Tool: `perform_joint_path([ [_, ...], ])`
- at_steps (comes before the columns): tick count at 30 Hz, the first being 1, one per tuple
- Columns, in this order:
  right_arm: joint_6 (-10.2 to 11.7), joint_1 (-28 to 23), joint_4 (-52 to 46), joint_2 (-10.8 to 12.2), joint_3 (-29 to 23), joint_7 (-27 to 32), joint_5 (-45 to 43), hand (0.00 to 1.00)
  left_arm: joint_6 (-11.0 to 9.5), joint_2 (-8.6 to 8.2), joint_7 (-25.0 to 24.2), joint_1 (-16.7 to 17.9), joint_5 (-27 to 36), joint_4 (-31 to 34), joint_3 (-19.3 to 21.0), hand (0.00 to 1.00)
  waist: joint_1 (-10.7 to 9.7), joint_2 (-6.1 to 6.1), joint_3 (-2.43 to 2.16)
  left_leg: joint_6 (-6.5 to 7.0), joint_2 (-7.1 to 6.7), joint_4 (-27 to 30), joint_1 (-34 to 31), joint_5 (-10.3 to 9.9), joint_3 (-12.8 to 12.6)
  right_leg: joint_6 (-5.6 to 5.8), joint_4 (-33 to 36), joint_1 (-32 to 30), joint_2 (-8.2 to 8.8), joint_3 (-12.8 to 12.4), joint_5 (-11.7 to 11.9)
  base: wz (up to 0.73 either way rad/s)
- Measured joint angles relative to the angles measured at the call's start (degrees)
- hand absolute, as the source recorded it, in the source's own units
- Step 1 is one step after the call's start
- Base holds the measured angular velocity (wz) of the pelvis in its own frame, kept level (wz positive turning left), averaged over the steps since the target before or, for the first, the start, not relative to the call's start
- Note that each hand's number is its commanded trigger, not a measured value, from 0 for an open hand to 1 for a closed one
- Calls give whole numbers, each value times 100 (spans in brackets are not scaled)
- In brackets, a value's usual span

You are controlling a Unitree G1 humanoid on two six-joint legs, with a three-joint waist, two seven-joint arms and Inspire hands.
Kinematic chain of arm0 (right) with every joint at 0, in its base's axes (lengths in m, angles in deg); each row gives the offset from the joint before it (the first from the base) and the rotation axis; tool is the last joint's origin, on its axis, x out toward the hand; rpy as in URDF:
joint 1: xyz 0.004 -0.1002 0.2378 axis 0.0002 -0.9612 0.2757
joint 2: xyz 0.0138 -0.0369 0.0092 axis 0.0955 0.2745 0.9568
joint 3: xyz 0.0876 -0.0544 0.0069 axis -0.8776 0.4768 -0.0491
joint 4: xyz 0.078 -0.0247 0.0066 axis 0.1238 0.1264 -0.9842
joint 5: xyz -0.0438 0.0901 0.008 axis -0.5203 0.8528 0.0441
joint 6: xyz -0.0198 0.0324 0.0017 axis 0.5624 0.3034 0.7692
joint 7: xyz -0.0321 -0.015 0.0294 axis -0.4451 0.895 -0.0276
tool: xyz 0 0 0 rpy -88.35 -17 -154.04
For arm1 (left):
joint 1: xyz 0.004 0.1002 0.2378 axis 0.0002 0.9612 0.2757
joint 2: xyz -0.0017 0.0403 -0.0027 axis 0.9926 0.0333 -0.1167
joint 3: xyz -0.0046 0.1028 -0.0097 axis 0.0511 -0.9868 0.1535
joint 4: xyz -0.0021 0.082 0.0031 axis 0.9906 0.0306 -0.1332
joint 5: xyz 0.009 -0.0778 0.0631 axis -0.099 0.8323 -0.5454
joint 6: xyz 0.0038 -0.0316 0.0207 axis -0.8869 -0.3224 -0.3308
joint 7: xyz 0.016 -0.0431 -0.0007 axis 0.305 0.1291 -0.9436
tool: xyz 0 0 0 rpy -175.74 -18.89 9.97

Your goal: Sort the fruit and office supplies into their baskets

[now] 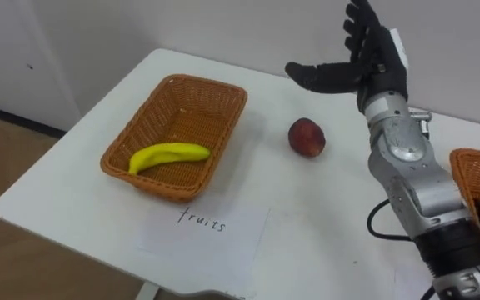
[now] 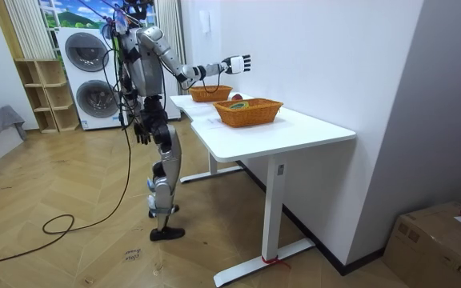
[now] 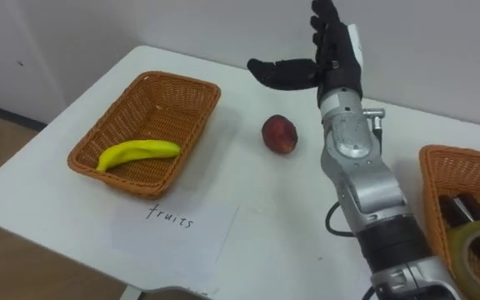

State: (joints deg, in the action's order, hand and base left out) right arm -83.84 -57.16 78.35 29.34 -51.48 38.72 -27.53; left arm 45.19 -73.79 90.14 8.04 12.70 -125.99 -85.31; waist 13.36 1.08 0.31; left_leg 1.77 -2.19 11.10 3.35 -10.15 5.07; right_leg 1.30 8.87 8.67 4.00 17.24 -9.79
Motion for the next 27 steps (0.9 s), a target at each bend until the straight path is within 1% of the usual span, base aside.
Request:
perform_joint_path([
  [1,0,0,86,0,1,-1,156,0,1,1,4,-30,0,-23,-72,0,-15,-1,2,1,10,-12,-8,0,-47,-2,22,-42,1,-29,1,-10],
  [3,0,0,106,2,8,-1,388,0,-1,6,18,-42,3,-17,-211,0,-57,-14,9,7,18,-11,-66,6,-63,-8,51,-112,1,-31,6,-10],
  [4,11,2,107,0,4,1,504,0,-6,5,54,-48,45,-14,-338,0,-70,-20,9,7,37,-9,-111,8,-112,-14,100,-201,4,-17,9,-15],
  [5,14,2,117,-5,2,-1,550,0,-15,1,109,-43,136,-13,-450,0,-82,-29,1,7,45,9,-193,8,-139,-25,98,-283,1,-1,18,-13],
  [7,22,3,137,-11,-46,-8,740,0,-20,-5,115,-61,213,-11,-574,0,-186,-48,-3,7,42,51,-281,10,-132,-32,101,-362,1,9,26,-2],
  [8,26,3,183,-9,-76,-13,836,0,-24,-13,116,-69,212,-11,-634,0,-207,-71,7,9,42,69,-294,13,-150,-33,101,-387,3,3,32,0],
  [9,37,5,249,-9,-117,-15,887,0,-23,-20,118,-76,212,-13,-640,0,-229,-81,11,10,42,69,-302,13,-158,-32,99,-388,3,0,32,0],
  [11,41,5,448,-4,-413,-37,1150,0,-26,-75,119,-120,208,-12,-640,0,-270,-145,31,12,36,68,-340,14,-155,-28,94,-410,13,17,35,0],
  [14,44,5,509,-10,-725,7,1452,0,-18,-139,119,-114,212,0,-642,0,-310,-211,19,17,37,64,-442,18,-168,-26,102,-552,13,3,36,-3],
  [17,76,6,698,-37,-724,7,1559,0,-11,-149,125,-108,225,1,-711,0,-354,-244,16,15,43,63,-470,20,-211,-26,99,-590,4,-9,36,-4],
  [22,75,15,1199,-32,-715,1,1583,0,-14,-158,146,-101,233,14,-748,0,-336,-248,16,15,54,55,-478,20,-263,-26,91,-608,12,1,36,-1],
  [27,74,16,1425,-21,-710,-17,1597,0,-5,-157,146,-58,347,13,-760,0,-329,-248,16,20,48,54,-483,23,-264,-25,98,-615,21,1,36,0],
])
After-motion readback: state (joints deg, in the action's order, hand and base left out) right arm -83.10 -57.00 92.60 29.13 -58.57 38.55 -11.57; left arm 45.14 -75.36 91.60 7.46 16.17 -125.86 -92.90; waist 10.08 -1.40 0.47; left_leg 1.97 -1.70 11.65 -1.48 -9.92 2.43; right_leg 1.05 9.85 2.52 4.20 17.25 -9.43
